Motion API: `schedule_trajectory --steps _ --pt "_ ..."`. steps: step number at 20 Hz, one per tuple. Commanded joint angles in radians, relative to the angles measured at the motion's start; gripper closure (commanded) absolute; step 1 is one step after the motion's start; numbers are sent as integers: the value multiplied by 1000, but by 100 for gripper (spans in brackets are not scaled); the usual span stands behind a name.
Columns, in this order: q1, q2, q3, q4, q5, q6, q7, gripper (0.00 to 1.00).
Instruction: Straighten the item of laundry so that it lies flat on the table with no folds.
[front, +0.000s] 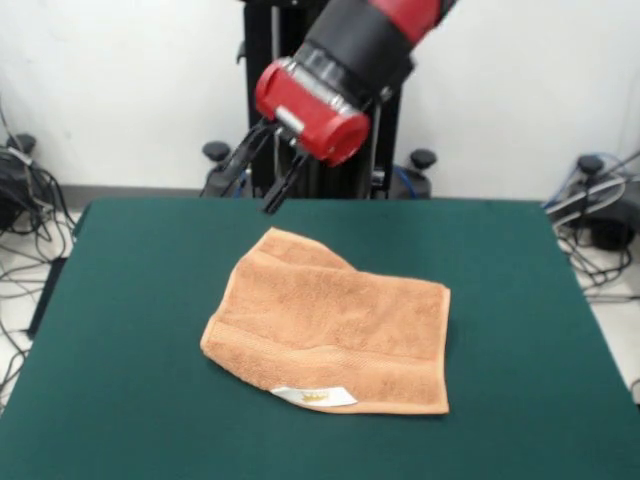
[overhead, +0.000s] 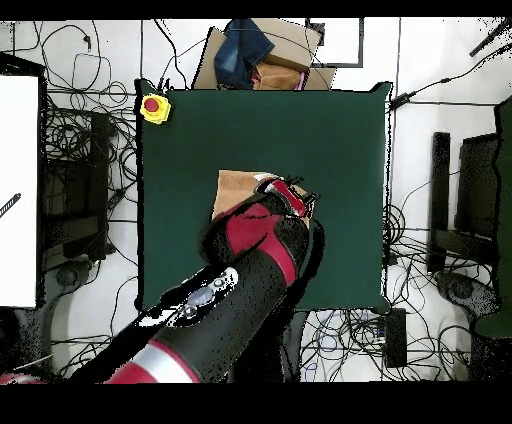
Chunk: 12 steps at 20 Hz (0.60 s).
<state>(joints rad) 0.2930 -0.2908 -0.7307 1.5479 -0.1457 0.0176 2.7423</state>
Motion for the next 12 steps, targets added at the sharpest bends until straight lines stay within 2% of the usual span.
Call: schedule_trajectory --steps 1,3,6,8,9,12 --pt "25 195 56 86 -83 -79 10 0" --pt "28 215 45 70 -76 -102 19 0" --pt "-10 190 90 62 -100 -148 7 0" --pt "-111 89 241 94 -171 -223 11 0" --pt "-185 27 355 122 -231 -286 36 0" --pt "-284 -52 502 161 -346 -335 68 0"
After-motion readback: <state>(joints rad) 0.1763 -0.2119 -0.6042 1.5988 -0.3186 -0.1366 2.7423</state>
